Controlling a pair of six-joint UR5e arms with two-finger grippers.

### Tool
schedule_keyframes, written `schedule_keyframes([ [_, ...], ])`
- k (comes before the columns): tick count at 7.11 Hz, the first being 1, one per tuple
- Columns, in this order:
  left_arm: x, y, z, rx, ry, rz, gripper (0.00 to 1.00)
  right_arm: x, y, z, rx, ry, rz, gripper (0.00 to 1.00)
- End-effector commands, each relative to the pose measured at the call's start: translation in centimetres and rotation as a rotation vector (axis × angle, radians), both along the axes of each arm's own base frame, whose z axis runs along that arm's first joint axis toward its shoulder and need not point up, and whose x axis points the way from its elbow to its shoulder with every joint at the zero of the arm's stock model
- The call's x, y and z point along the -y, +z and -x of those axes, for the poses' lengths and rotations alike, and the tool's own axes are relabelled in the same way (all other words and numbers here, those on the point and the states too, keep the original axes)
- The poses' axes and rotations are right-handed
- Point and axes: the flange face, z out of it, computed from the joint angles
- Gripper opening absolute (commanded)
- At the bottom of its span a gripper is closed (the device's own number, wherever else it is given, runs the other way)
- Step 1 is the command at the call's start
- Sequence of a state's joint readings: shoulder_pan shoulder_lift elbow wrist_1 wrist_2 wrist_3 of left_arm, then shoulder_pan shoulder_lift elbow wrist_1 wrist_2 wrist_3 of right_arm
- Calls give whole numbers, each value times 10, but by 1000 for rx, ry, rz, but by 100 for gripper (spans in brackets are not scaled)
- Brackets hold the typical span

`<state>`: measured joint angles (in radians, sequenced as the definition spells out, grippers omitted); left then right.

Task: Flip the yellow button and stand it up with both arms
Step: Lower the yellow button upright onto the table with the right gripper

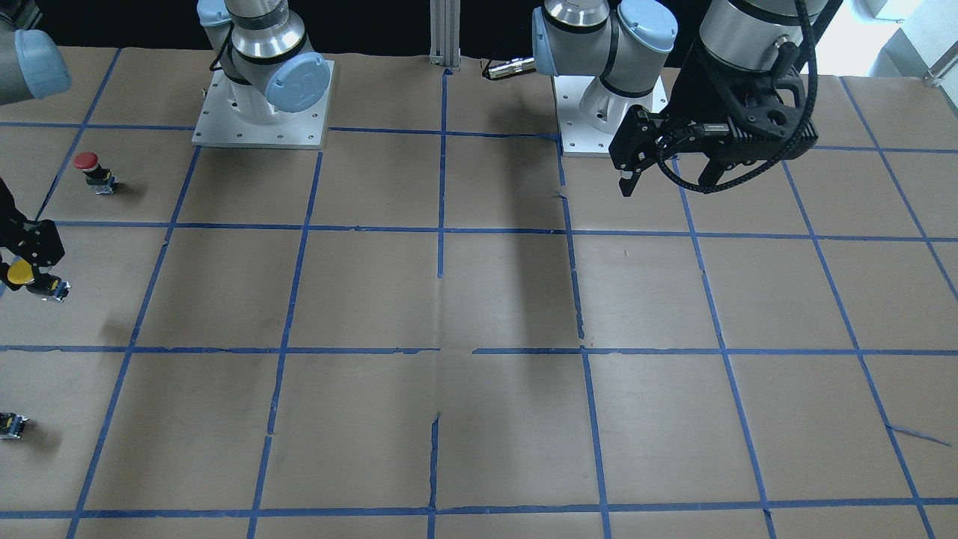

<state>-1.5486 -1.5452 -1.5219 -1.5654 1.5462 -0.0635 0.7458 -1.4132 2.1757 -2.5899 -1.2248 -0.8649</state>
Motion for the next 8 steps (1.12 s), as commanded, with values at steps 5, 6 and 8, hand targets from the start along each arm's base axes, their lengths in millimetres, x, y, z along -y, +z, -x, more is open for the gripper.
schedule_keyframes([
  [5,0,-3,0,2,-10,-6,100,-28,-27,17,58,-66,-39,14],
  [6,0,-3,0,2,-10,-6,100,-28,-27,16,58,-64,-37,16],
  [8,1,-3,0,1,-9,-6,100,-27,-30,16,65,-63,-38,44],
])
